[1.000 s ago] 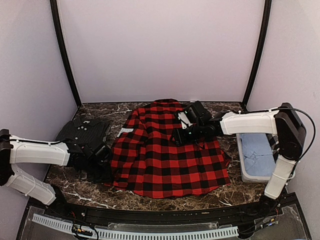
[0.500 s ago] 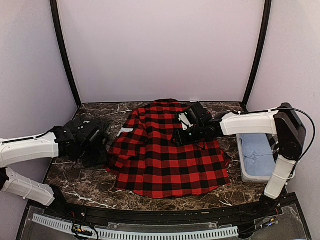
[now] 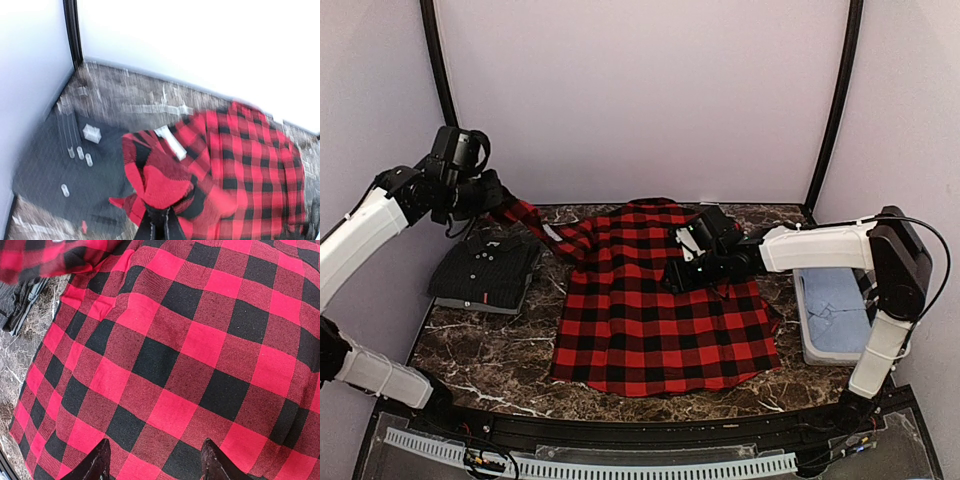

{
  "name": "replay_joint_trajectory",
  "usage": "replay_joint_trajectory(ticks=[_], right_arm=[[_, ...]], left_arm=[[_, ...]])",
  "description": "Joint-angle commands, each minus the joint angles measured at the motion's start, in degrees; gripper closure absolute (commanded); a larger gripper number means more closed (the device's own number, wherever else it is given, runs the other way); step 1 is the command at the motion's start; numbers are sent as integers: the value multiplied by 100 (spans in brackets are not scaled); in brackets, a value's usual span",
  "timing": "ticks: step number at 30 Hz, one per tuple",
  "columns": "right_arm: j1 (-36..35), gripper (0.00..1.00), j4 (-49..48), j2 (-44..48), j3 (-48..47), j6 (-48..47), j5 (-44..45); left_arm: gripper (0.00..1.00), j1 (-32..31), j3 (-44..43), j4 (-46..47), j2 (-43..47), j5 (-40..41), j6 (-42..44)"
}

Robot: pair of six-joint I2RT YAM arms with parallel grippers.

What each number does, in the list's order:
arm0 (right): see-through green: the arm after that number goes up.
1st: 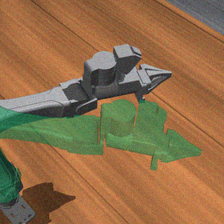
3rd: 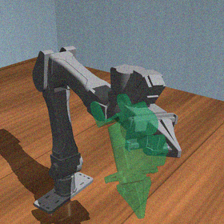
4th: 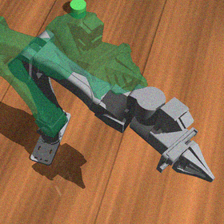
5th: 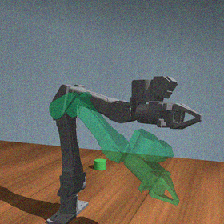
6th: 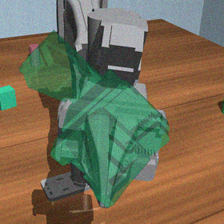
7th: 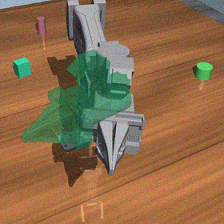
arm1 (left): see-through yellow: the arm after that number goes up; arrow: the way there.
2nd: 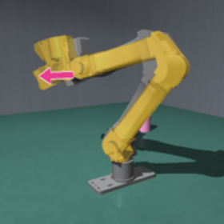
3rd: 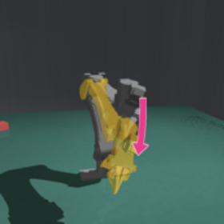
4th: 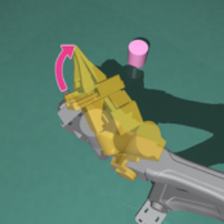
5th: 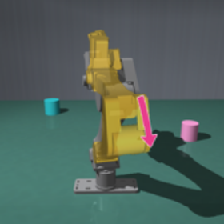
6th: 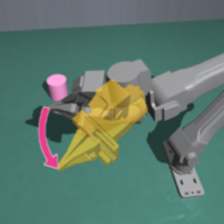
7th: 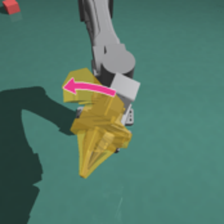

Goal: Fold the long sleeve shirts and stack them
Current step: Pick up the flattened shirt from the center of the board.

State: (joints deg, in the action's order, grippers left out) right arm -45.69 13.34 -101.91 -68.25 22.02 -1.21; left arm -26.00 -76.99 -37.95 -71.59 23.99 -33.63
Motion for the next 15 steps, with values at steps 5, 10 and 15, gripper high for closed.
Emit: replay_joint_trajectory(ticks=[5,10,15], right_arm=[[-54,41,-31,157,-252,101,103],[-54,41,-97,202,-427,84,27],[-54,39,-684,385,-370,154,-284]], left_arm=[[100,776,-1556,187,-831,-263,1388],[100,834,-2039,362,-1250,-1823,1797],[100,808,-1599,793,-1516,-3692,1829]])
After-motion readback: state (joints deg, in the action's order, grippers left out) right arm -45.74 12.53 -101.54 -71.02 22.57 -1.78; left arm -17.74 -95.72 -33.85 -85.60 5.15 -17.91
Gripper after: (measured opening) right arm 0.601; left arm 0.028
